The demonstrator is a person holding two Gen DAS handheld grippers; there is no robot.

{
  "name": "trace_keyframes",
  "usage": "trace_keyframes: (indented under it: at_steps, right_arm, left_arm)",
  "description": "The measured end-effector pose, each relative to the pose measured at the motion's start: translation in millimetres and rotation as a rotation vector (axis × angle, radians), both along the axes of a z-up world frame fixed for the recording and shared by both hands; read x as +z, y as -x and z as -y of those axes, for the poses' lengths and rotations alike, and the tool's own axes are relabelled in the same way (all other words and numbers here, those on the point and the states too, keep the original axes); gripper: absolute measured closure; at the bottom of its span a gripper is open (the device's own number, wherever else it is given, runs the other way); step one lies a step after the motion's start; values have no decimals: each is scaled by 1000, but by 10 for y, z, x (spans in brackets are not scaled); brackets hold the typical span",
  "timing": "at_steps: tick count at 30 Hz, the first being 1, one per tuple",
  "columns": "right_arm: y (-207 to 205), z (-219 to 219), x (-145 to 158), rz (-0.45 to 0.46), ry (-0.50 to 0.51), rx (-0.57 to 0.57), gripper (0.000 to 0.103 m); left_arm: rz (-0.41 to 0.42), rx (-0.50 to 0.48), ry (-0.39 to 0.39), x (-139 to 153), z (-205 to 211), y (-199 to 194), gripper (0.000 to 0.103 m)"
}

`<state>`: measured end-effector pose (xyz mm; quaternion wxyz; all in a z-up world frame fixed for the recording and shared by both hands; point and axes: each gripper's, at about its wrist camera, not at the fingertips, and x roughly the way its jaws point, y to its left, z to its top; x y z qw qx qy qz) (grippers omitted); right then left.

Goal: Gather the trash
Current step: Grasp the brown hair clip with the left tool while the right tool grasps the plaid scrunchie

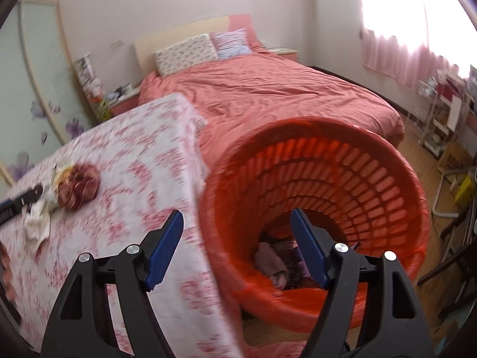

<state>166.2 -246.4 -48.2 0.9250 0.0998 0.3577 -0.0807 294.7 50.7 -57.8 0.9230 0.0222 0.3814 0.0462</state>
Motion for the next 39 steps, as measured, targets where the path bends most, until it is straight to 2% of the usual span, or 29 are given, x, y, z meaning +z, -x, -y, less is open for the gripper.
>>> trace_keyframes:
  at_steps: [2,4,6,7,9,11,14,16,17,19,21,26,32,39]
  right_arm:
    - [-18,-119,14,-2,13,32,27]
    - [-29,-237,25,-5,23,60,27]
    - [-41,-312,25,-8,27,78,27]
    - [-42,-354,33,-9,29,89,27]
    - [-42,-434,40,-8,34,105,27]
    - [-58,-512,47,-8,43,118,27]
    - [-86,-598,50,-13,45,131,26]
    - [-99,-645,48,-17,39,138,26]
    - [-110,-669,47,-18,37,141,24]
    - [-132,-721,39,-18,33,153,24]
    - [-172,-792,26,-21,31,171,24]
    - [-360,-1033,-4,-32,11,216,23]
    - [-702,-1434,11,-31,1,266,5]
    - [-1194,-1857,-102,-100,69,294,3]
  left_arm:
    - [-1,59,34,-3,-303,-88,6]
    - [-11,90,53,-46,-498,-187,18]
    - [-60,99,66,-148,-630,-330,29]
    - [-87,100,73,-212,-673,-404,35]
    - [-112,103,69,-299,-711,-488,41]
    - [-129,106,43,-373,-721,-579,45]
    - [-150,121,10,-461,-724,-694,57]
    - [-140,117,43,-459,-784,-695,72]
    - [-141,111,60,-455,-812,-682,76]
    - [-150,114,43,-451,-876,-627,83]
    - [-155,112,25,-459,-962,-536,86]
    - [-134,115,22,-474,-1219,-270,86]
    - [-118,107,43,-469,-1284,-208,85]
    - [-117,106,59,-462,-1300,-213,85]
